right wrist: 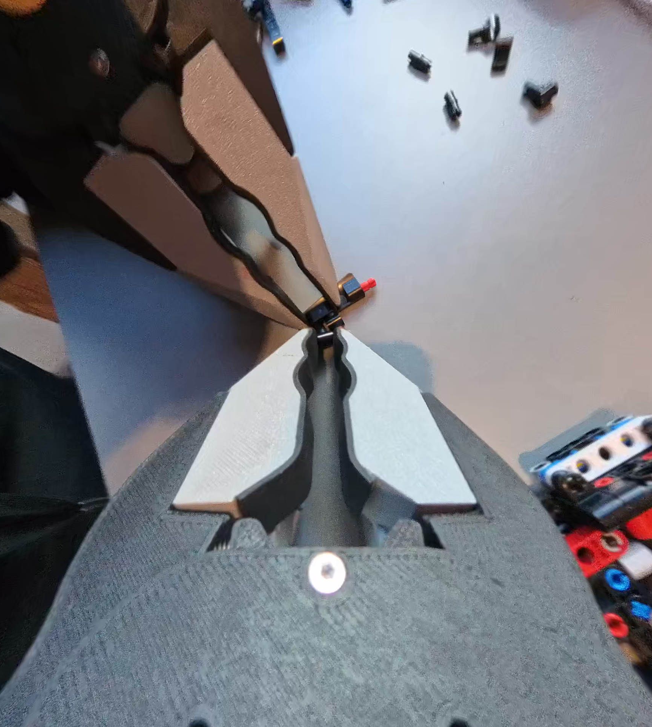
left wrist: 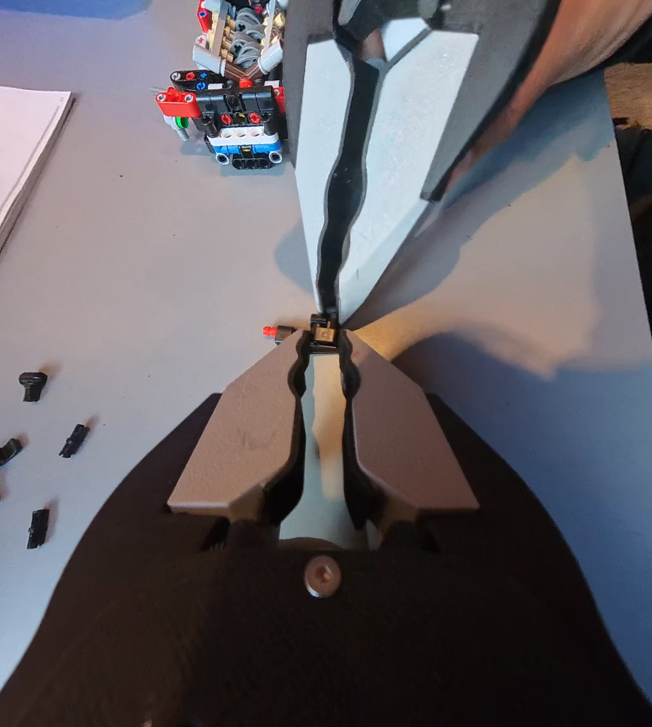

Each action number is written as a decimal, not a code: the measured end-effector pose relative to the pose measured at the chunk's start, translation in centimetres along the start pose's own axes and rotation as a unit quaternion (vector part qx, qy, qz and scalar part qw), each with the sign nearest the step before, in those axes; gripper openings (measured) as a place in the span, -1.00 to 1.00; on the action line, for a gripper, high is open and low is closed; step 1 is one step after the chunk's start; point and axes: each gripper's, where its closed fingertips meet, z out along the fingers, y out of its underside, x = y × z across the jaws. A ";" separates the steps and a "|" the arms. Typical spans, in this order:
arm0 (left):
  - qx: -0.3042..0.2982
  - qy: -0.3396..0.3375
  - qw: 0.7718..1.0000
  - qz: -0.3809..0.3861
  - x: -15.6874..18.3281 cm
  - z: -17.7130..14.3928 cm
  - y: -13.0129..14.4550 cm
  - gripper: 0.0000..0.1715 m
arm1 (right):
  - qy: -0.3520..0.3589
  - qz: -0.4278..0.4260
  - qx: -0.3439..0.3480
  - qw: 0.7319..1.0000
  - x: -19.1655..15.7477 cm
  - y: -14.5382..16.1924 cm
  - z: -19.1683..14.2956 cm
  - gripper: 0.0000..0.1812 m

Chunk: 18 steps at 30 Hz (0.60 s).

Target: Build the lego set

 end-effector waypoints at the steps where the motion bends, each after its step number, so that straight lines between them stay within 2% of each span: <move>1: 0.001 0.006 1.000 -0.006 0.0 0.0 0.0 -0.87 | -0.031 0.044 0.003 0.999 -0.1 0.0 -0.1 -0.94; 4: 0.003 0.012 1.000 -0.006 0.1 0.1 -0.1 -0.87 | -0.100 0.133 0.006 0.986 -0.3 0.0 -0.3 -0.95; 7: 0.003 0.017 1.000 -0.017 0.1 0.0 0.0 -0.87 | -0.082 0.127 0.012 0.988 -0.3 -0.1 -0.2 -0.95; 12: 0.002 0.019 1.000 -0.024 0.1 -0.1 0.1 -0.87 | 0.060 -0.018 0.012 0.998 -0.2 0.1 0.1 -0.94; 15: 0.001 0.019 0.999 -0.030 0.0 -0.2 0.2 -0.87 | 0.145 -0.168 -0.001 0.975 0.1 0.1 0.3 -0.94; 18: 0.003 0.015 0.999 -0.032 -0.1 -0.2 0.2 -0.87 | 0.141 -0.184 -0.001 0.973 0.1 0.0 0.3 -0.94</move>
